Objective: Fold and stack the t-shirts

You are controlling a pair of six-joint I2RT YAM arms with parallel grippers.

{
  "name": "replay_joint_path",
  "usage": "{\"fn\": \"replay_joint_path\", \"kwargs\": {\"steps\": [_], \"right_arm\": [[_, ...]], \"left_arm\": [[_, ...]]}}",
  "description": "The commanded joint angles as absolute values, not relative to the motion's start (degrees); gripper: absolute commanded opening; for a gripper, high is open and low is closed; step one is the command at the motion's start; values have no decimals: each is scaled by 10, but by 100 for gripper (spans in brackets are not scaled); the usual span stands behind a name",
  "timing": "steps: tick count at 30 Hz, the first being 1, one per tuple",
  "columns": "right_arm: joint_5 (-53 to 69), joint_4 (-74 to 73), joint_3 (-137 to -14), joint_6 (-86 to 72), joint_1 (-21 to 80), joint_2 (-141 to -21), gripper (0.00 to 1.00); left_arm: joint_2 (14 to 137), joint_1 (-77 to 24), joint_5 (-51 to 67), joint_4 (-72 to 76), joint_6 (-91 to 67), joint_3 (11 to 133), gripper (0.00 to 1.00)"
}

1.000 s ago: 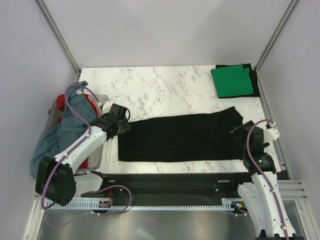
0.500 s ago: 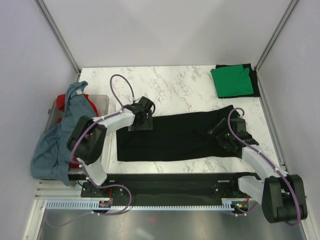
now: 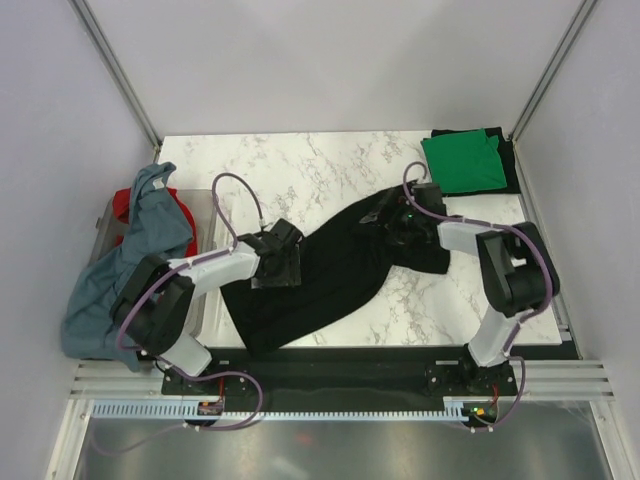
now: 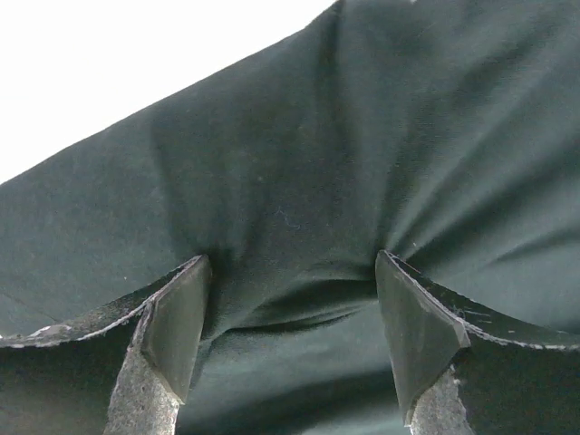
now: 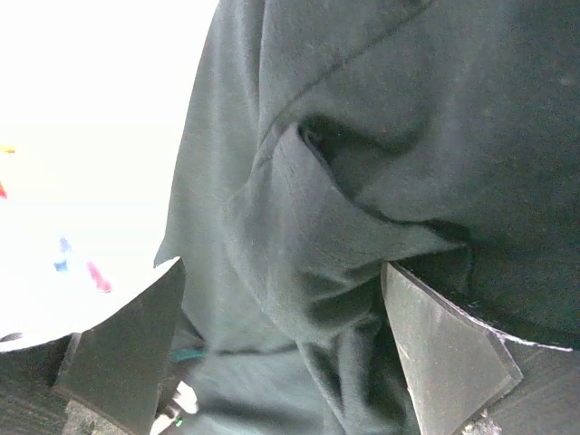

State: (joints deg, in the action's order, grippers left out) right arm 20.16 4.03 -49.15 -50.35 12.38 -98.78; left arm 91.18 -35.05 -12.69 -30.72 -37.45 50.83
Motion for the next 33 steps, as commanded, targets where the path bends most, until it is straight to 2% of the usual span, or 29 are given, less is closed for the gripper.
{"fn": "replay_joint_path", "kwargs": {"steps": [1,7,16,23,28,33], "right_arm": [[242,-4,-517,-518,188,-1107,98],[231,-42,-665,-505,213,-1218,98],[151,-210,-1031,-369,168,-1402,98],[170,-254,-1312,-325,157,-1547,98],[211,-249,-1383,-293,158,-1583,98],[229,-254,-1336,-241,158,-1500,98]], "left_arm": [[884,-381,-86,-342,-427,464,80],[849,-416,-58,-342,-460,440,80],[824,-533,11,-277,-577,442,80],[855,-597,-19,-271,-615,515,80],[828,-606,-66,-339,-607,540,80],[765,-621,-111,-389,-612,555,80]]}}
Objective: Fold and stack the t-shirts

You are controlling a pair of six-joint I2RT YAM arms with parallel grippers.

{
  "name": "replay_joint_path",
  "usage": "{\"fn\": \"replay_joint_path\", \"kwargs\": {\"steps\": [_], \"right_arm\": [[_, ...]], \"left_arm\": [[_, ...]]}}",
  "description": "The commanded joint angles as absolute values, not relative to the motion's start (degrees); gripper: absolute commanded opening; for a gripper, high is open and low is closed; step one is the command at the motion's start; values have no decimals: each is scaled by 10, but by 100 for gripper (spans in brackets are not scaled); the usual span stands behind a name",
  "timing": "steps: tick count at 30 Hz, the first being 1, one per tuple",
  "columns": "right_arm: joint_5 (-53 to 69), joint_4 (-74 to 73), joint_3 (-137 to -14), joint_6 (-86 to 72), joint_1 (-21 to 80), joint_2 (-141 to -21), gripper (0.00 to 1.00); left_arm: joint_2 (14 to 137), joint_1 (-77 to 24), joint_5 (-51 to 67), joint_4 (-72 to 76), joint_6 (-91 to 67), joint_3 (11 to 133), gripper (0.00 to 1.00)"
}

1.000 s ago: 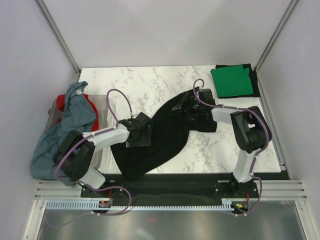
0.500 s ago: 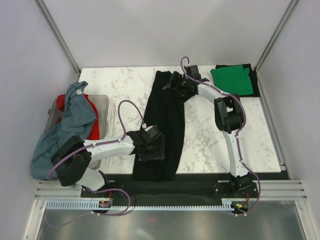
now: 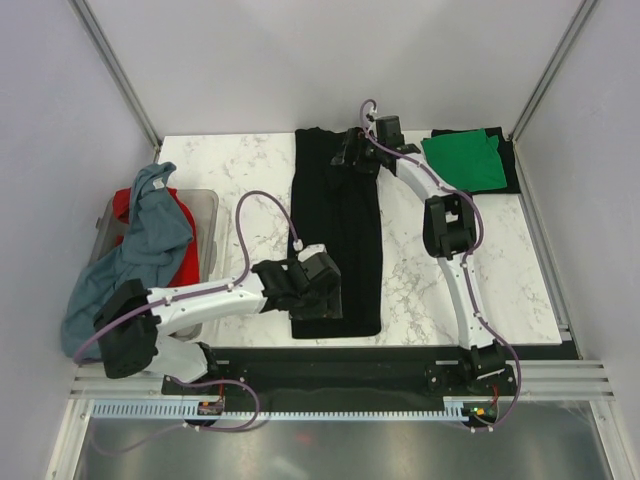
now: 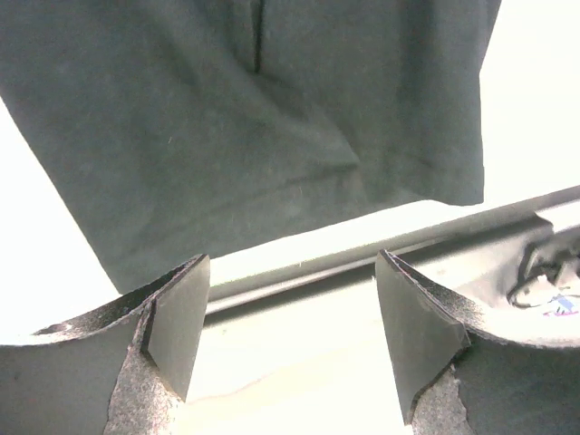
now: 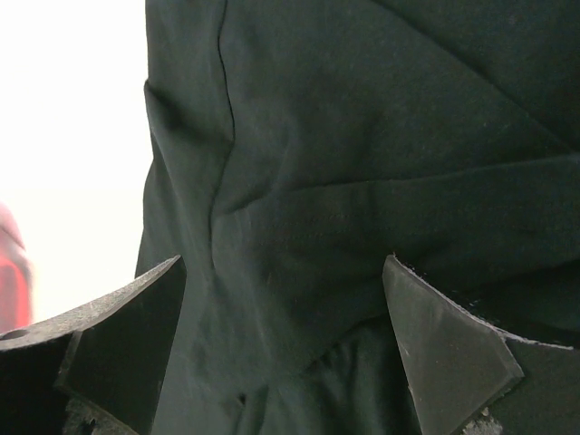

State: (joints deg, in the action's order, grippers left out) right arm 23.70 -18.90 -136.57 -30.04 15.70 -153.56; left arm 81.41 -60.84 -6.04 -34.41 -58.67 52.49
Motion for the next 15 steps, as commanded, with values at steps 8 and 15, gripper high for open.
{"fn": "replay_joint_path", "kwargs": {"steps": [8,15], "right_arm": [[89,-373,-1299,-178,161,-1269,98],[4,-407,-915,-261,199,-976,98]], "left_arm": [[672,-628,-202,-497,-614,558,82],[588,-628,-215,-510,-671,460,81]]}}
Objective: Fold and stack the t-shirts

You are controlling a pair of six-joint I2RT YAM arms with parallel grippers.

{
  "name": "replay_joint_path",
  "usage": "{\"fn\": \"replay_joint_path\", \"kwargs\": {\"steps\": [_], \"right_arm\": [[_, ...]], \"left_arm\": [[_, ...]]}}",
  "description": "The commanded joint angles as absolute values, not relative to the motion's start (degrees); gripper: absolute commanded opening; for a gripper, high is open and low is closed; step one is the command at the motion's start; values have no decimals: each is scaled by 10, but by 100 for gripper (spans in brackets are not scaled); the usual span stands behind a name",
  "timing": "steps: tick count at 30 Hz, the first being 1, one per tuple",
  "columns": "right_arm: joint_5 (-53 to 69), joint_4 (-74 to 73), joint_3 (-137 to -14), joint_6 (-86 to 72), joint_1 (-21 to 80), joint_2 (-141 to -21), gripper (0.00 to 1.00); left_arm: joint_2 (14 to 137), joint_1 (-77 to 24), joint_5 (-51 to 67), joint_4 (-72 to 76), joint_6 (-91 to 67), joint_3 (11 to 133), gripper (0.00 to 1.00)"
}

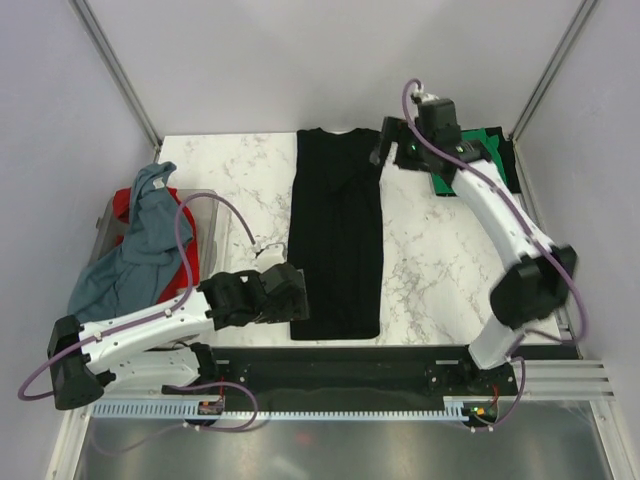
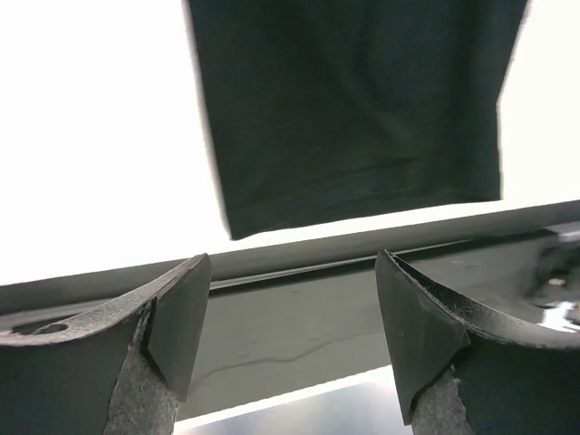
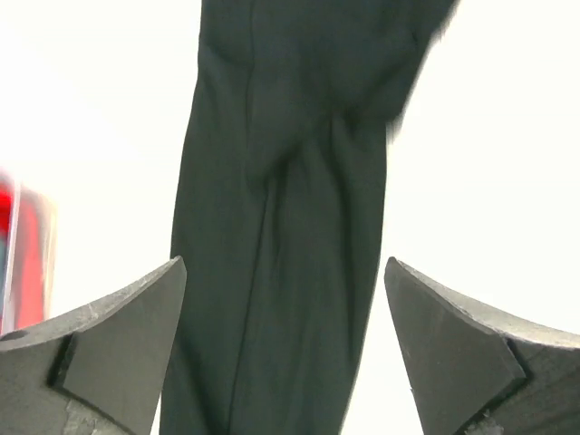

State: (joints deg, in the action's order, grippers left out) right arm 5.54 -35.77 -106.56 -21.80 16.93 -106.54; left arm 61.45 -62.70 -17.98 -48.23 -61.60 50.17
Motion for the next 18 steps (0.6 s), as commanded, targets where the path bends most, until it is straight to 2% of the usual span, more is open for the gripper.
{"fn": "replay_joint_path", "kwargs": {"steps": [1,2,3,5,7,10,13,18], "right_arm": [[6,-392,-849,-280,209,-896,98],[9,-378,-725,-326,234,-857,98],[7,-349,-667,-348,250,-785,98],[4,-322,-527,-416,309,-725,98],[4,-296,-417,-465,348,-657,92],[12,-246,-325,-547,422,-605,80],[-16,-222,-288,-591,477,-581,74],[-18,-182,-265,-596,497,-590,70]], "left_arm": [[582,-628,-214,-498,-675,449,80],[578,-628,-213,-491,-677,440,80],[572,-628,-212,-483,-677,425,79],[570,-628,-209,-455,-672,412,78],[574,-628,-208,-437,-666,398,77],[578,-628,-213,-420,-673,378,75],[579,-628,-206,-378,-679,348,74],[601,-628,-185,-317,-685,311,74]]}}
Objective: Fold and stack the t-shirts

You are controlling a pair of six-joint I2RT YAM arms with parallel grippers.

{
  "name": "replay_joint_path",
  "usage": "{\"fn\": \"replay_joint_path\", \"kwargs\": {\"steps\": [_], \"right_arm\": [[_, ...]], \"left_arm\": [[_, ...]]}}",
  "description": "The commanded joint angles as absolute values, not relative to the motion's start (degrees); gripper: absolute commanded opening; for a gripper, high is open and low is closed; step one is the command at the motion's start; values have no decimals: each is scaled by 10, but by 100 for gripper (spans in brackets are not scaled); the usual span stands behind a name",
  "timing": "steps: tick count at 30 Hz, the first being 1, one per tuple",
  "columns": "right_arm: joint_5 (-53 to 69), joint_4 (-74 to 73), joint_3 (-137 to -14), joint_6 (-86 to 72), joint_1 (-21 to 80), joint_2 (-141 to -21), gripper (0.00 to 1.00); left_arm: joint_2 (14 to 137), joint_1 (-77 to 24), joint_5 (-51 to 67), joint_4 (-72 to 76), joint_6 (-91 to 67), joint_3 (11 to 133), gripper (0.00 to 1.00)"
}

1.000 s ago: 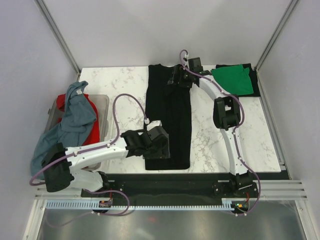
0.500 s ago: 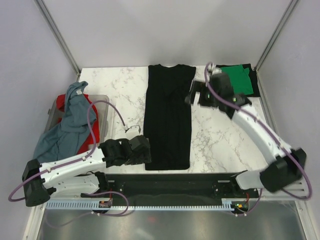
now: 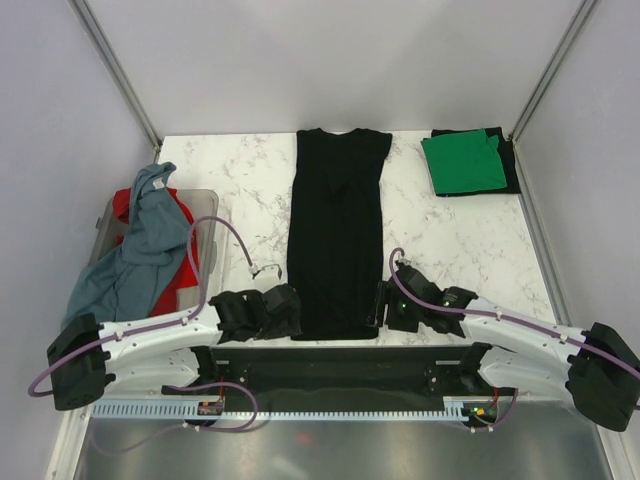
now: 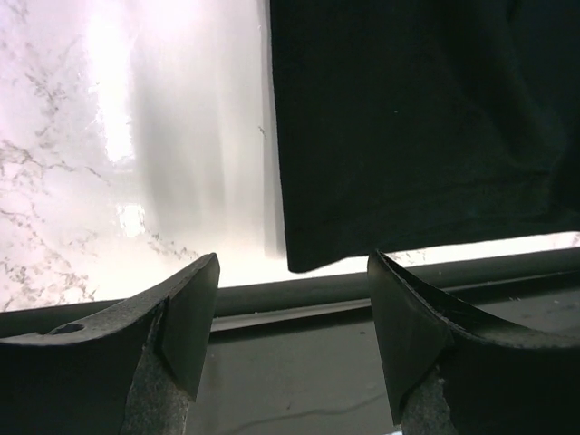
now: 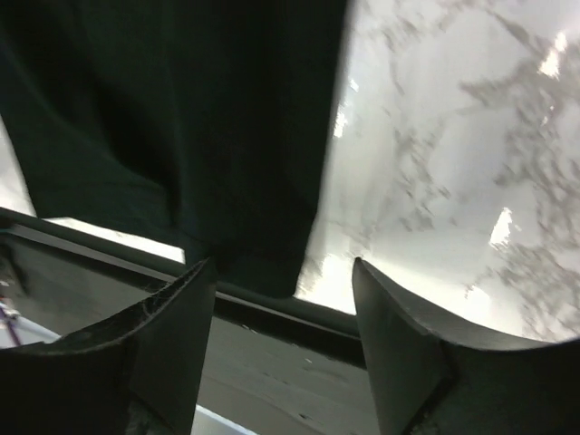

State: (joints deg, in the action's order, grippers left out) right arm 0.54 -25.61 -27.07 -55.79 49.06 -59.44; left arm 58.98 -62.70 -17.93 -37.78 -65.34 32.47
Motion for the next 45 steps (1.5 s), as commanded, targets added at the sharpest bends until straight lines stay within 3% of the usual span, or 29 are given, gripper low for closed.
{"fn": "replay_joint_path", "kwargs": {"steps": [1,6,9,12,14,17,18,19,23,27,37,45], "right_arm": [[-20,-178,-258,-598,498,-589,67],[-31,-130,-226,-606,499,-573,59],[-28,-106,-205,-612,499,-581,53],[-18,-77,-185,-615,499,-591,43],[-14,-71,-179,-613,499,-592,32],[-11,-92,-186,-604,499,-583,12],[-13,-110,-193,-593,499,-571,5],[-20,-137,-217,-587,499,-563,0],[-68,-335,-299,-570,499,-504,0],[-95,-432,-367,-564,499,-445,0],[-46,-421,-285,-627,552,-426,0],[-105,-446,-350,-622,585,-424,0]], "left_arm": [[610,-628,-182,-315,-685,309,73],[628,-628,-176,-273,-691,287,70],[638,-628,-164,-249,-693,272,63],[652,-628,-159,-229,-693,268,55],[659,-628,-159,-221,-687,274,48],[669,-628,-161,-231,-673,296,8],[665,-628,-163,-250,-678,304,2],[651,-628,-165,-270,-684,313,2],[559,-629,-181,-378,-718,356,2],[469,-629,-179,-398,-721,361,2],[471,-658,-118,-403,-758,338,2],[513,-671,-176,-441,-680,430,2]]}}
